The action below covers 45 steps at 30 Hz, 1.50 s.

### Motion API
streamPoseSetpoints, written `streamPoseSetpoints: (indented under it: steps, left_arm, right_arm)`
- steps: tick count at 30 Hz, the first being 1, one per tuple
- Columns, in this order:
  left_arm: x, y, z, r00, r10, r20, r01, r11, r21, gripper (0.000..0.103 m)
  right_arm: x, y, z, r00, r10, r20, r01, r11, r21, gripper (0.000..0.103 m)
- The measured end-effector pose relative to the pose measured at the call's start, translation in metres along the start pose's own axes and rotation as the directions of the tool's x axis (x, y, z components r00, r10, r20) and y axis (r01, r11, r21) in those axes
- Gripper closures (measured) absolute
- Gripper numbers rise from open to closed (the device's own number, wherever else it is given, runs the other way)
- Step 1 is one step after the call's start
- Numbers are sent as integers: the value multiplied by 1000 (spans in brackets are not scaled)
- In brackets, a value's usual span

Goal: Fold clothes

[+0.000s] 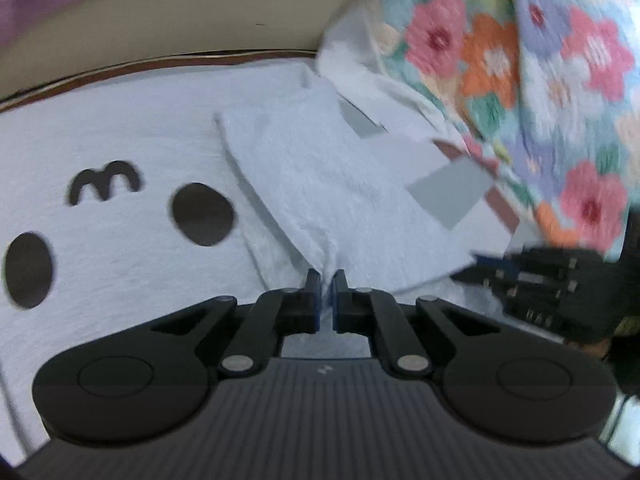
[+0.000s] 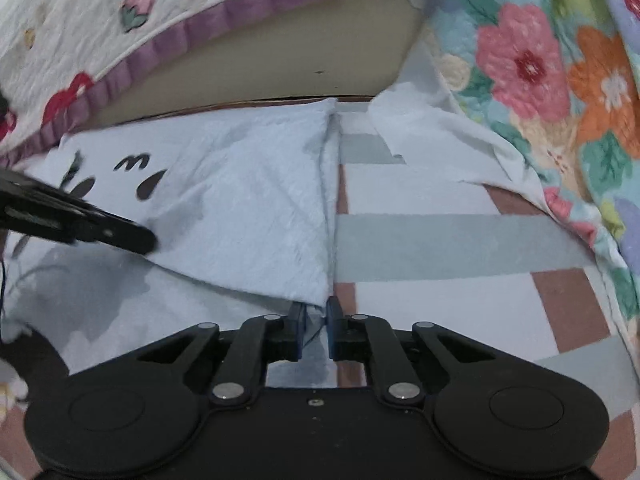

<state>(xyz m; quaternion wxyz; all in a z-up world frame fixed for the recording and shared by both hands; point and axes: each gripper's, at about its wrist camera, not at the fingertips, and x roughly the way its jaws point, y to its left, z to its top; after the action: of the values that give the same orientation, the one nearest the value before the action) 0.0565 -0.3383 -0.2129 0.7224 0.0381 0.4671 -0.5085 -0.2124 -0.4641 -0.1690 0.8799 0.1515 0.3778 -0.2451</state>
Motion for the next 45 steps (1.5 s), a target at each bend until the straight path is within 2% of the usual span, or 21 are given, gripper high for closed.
streamPoseSetpoints:
  steps: [3,5,8,10,12,13,16,18,20,23,27,32,34,35,38,41,45]
  left_arm:
    - [2,13,-1,999,-10,-32,9,999,-44,97]
    - [10,15,-6,998,32,-58,-34,999,-31,96]
    - [9,10,-7,996,74,-57,-74,997,5,93]
    - [5,8,-6,992,110,-57,-109,994,20,90]
    - [3,8,-5,986,156,-58,-154,988,32,71]
    - [0,9,-5,984,168,-52,-166,986,32,70]
    - [-11,15,-2,985,171,-18,-171,985,14,70]
    - [-18,18,0,981,195,6,-195,981,23,69]
    - [-26,22,2,970,242,13,-243,970,25,68]
    - [-47,33,-1,964,266,7,-266,964,-20,63]
    - [-77,54,-9,960,280,-12,-279,954,-108,61]
    - [-103,70,-19,955,294,-38,-296,936,-192,61]
    - [-112,72,-21,954,295,-48,-298,930,-214,61]
    - [-116,71,-22,958,286,-37,-287,933,-216,61]
    - [-120,70,-36,973,222,66,-208,962,-175,60]
    - [-113,86,-45,982,175,72,-159,968,-192,59]
    - [-111,101,-33,984,152,98,-127,967,-221,59]
  right_arm:
    - [1,1,0,1000,-14,-14,14,1000,-1,92]
    - [1,4,-1,999,-27,-26,26,999,-18,92]
    - [-1,8,-2,998,-46,-44,44,998,-44,91]
    - [-3,12,-3,996,-63,-57,59,995,-75,85]
    - [-8,14,-5,994,-71,-79,62,992,-110,85]
    - [-11,13,-6,994,-69,-84,60,993,-106,85]
    - [-25,4,-9,998,-9,-63,6,999,-36,77]
    - [-34,-7,-8,998,51,-22,-49,997,55,60]
    - [-39,-18,-5,998,49,28,-53,985,162,54]
    - [-27,-36,0,993,109,36,-114,942,314,47]
    - [-8,-60,6,981,186,55,-188,843,504,46]
    - [13,-53,4,976,217,4,-188,837,514,46]
    - [12,-52,-3,965,261,1,-224,827,515,46]
    - [10,-53,-7,959,285,-5,-241,819,520,46]
    - [3,-60,-19,936,350,-17,-279,772,572,46]
    - [7,-73,-29,921,387,43,-306,651,694,45]
    - [28,-77,-25,901,416,123,-342,505,793,42]
